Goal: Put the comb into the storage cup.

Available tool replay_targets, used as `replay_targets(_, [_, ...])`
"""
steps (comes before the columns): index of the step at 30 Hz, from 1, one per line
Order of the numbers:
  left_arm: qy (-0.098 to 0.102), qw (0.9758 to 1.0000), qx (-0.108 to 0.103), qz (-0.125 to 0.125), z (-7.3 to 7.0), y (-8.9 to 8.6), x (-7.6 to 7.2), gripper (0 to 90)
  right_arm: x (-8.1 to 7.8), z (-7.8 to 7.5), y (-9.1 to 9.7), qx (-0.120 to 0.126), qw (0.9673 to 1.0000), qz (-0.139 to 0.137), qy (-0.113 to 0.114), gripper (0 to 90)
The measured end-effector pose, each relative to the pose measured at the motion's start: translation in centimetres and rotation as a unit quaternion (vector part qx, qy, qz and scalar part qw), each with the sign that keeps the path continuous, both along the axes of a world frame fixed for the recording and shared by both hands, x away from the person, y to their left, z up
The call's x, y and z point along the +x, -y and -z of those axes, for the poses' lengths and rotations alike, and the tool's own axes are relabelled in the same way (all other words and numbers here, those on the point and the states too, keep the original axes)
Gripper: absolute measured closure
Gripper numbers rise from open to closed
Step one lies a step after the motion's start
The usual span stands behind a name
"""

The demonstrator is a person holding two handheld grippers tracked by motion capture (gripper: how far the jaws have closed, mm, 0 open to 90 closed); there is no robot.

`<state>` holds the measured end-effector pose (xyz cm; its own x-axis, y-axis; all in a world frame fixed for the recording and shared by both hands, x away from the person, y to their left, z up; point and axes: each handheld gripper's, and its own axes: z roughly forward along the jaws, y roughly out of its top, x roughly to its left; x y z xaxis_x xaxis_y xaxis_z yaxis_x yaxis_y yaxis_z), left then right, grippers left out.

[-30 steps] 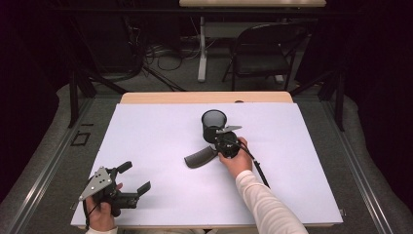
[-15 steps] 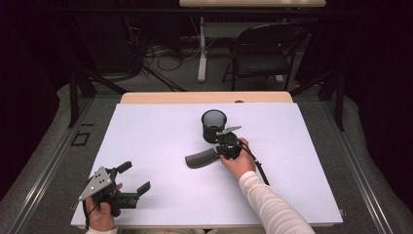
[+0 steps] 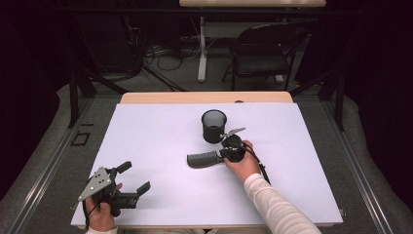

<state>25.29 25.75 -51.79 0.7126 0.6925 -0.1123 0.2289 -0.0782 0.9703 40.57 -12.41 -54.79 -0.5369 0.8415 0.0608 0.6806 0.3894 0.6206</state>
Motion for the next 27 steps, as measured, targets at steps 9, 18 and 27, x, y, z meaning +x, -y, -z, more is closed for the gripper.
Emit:
replay_targets(9, [0.000, 1.0000, 0.000, 0.000, 0.0, 0.0, 0.0, 0.4, -0.8, 0.0, 0.9, 0.000, 0.9999, -0.007, -0.008, 90.0])
replay_targets(18, [0.000, 1.0000, 0.001, 0.000, 0.0, 0.0, 0.0, 0.4, -1.7, -0.2, 1.6, 0.001, 0.9996, -0.018, -0.021, 90.0])
replay_targets(27, [-0.002, 1.0000, 0.001, 0.000, 0.0, 0.1, 0.0, 0.5, -3.1, -0.1, 2.4, 0.008, 0.9990, -0.029, -0.033, 90.0])
